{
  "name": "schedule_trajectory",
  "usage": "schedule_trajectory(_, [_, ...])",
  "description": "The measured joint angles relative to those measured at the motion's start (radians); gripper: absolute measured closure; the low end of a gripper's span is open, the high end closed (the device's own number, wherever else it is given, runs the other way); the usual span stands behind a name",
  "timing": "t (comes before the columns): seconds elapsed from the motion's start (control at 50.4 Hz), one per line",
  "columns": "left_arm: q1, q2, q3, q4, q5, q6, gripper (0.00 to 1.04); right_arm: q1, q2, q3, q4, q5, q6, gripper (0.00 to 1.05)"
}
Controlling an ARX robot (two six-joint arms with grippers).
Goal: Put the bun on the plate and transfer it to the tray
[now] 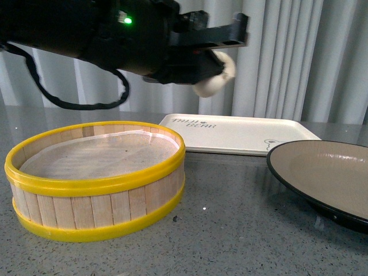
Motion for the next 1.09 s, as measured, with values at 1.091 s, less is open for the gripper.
schedule_trajectory(1.091, [-0.272, 0.338, 0.294, -0.089, 0.050, 0.080, 1.00, 0.000, 0.000, 0.000, 0.000, 0.000, 0.000, 0.08])
